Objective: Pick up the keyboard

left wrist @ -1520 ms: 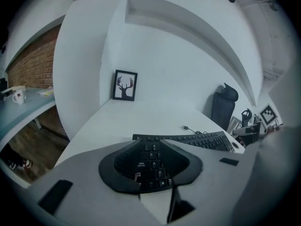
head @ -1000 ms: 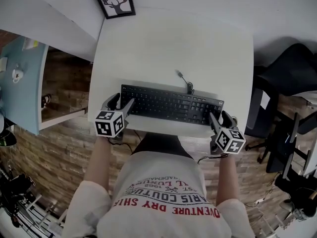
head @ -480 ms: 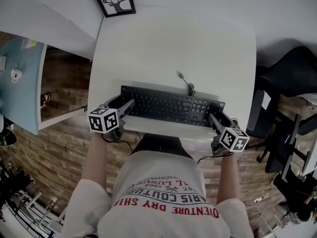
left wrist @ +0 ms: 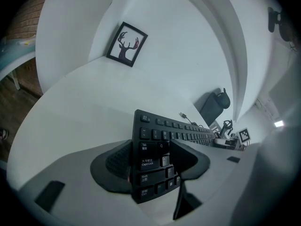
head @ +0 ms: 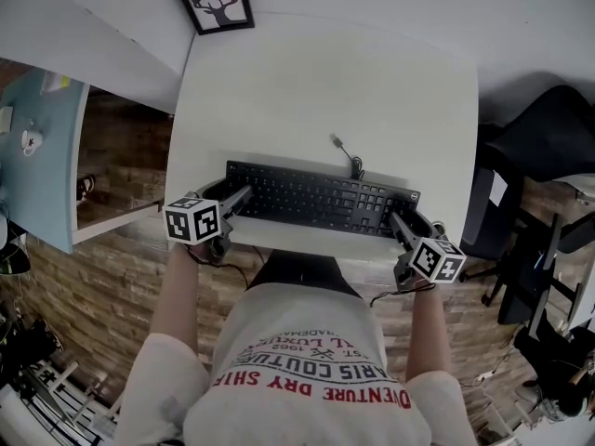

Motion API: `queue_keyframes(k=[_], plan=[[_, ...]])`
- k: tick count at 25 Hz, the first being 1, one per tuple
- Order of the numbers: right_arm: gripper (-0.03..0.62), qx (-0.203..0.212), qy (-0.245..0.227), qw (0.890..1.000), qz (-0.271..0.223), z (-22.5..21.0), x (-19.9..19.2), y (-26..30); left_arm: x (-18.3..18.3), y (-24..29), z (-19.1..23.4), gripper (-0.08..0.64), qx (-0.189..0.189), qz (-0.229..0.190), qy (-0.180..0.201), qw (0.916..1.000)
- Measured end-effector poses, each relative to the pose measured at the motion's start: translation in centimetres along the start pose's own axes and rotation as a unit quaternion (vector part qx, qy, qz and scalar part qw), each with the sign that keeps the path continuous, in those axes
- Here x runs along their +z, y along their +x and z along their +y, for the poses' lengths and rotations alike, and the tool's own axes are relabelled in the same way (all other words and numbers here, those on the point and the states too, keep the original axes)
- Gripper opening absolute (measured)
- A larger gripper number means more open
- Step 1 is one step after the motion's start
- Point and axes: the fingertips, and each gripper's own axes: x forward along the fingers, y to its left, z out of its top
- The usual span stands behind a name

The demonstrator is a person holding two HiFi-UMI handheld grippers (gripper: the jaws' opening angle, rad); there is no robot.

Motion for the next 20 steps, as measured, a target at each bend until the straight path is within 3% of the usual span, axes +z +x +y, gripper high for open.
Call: queue_keyframes(k=[9,15,20], plan=[[0.276,-0.002,-0.018,1.0,-0.021,0.9,1.1,-1.5,-0.1,-1.0,-0.9,0.262,0.006,-0.004,-0.01,0.9999],[0.276,0.005,-0.03,0.999,-0.04,2.2,3.6,-3.3,2.2,-3.1,-2.7,0.262,0.007,-0.024,0.004,0.9997],[0.276,0.01,-0.051,0.996,-0.075,3.6,7.2,-5.6,5.6,-5.0,-5.1,0.262,0.001,-0.064,0.029,0.9975]])
